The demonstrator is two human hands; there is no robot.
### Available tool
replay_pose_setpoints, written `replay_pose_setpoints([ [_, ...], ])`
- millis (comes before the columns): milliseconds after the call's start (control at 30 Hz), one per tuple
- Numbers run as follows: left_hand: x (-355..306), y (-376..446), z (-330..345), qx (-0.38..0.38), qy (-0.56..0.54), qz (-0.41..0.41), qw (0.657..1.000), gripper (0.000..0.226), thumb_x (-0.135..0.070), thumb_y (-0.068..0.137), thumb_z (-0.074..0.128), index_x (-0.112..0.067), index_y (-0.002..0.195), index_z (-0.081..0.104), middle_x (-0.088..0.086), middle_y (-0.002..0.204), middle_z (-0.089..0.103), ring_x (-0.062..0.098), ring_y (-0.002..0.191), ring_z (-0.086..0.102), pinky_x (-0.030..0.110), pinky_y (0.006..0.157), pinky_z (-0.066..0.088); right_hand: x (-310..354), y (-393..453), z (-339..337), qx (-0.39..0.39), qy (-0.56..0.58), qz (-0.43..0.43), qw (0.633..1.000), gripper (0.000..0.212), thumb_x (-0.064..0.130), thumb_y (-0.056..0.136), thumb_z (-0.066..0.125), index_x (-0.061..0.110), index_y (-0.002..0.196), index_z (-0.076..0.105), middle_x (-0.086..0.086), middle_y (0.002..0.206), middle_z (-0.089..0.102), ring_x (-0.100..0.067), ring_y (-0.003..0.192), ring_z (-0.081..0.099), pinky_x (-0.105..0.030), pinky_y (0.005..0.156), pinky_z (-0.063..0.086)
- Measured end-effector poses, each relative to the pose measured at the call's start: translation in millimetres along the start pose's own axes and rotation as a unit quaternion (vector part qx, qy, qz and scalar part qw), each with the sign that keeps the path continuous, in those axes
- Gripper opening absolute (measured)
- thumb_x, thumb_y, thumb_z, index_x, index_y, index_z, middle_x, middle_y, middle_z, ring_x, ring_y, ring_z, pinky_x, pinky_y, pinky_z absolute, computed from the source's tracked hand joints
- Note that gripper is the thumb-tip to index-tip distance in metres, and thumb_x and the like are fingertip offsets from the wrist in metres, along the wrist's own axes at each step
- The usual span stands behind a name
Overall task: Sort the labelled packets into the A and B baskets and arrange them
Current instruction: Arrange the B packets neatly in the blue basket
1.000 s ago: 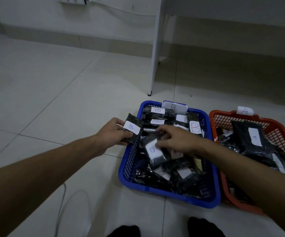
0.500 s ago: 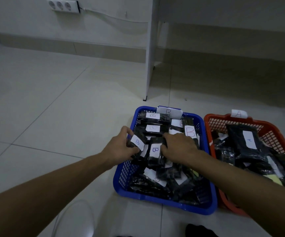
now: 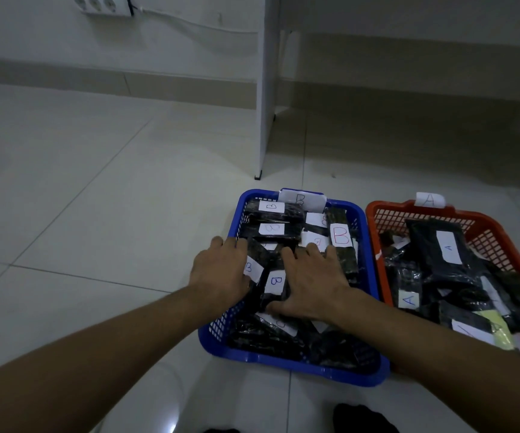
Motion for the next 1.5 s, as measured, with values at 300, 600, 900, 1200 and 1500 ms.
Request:
replay_pose_setpoints([
  [300,-12.5,3.0,8.0,0.004,0.134,0.107,0.985,0.074,-0.069,0.085,0.043,-0.018,0.138,0.04,0.003,0.142,0.034,0.024,0.129,0.03,0.041,0.102,0.031,-17.8,4.3,1.8,-0.028,0.071,0.021,0.997,0.068,0.075,0.087,0.042,0.022,0.131,0.037,-0.002,0.129,0.058,-0.026,0.123,0.048,-0.052,0.107,0.031],
  [600,-17.6,8.0,10.0,0.022,0.177,0.145,0.973,0.073,-0.067,0.083,0.054,-0.018,0.135,0.041,0.001,0.141,0.046,0.024,0.132,0.028,0.041,0.101,0.029,-10.9,-2.1,1.3,0.02,0.022,-0.001,1.0,0.099,0.091,0.067,0.049,0.02,0.136,0.043,-0.003,0.14,0.049,-0.026,0.13,0.041,-0.058,0.112,0.024],
  [900,-43.1,-10.9,11.9,0.007,0.152,0.226,0.962,0.1,-0.081,0.074,0.05,-0.019,0.149,0.022,0.002,0.152,0.027,0.024,0.139,0.021,0.043,0.111,0.024,-43.7,-17.0,-5.6,0.046,0.052,0.063,0.996,0.097,0.081,0.07,0.061,0.025,0.145,0.034,-0.004,0.145,0.045,-0.029,0.136,0.036,-0.05,0.111,0.028],
  [1200,-61.1,5.9,23.0,0.026,0.13,0.235,0.963,0.089,-0.067,0.082,0.055,-0.026,0.151,0.019,-0.002,0.151,0.033,0.024,0.137,0.019,0.043,0.11,0.021,-66.8,-25.3,7.7,0.026,0.334,0.157,0.929,0.063,0.022,0.077,0.082,0.019,0.127,0.044,-0.003,0.12,0.056,-0.021,0.107,0.055,-0.029,0.082,0.047],
  [1500,-66.2,13.1,23.8,0.024,0.135,0.228,0.964,0.089,-0.064,0.081,0.058,-0.025,0.15,0.018,0.0,0.151,0.03,0.024,0.137,0.02,0.043,0.11,0.023,-93.9,-24.1,20.2,0.037,0.466,0.221,0.856,0.049,0.036,0.077,0.08,0.023,0.113,0.05,0.002,0.104,0.063,-0.017,0.093,0.065,-0.039,0.083,0.058],
])
Point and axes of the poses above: each hand's wrist, its own y-axis towards the middle knuckle, its own z-axis out of the palm, x = y × z, the point moved 10 cm from there along y, towards the middle knuckle
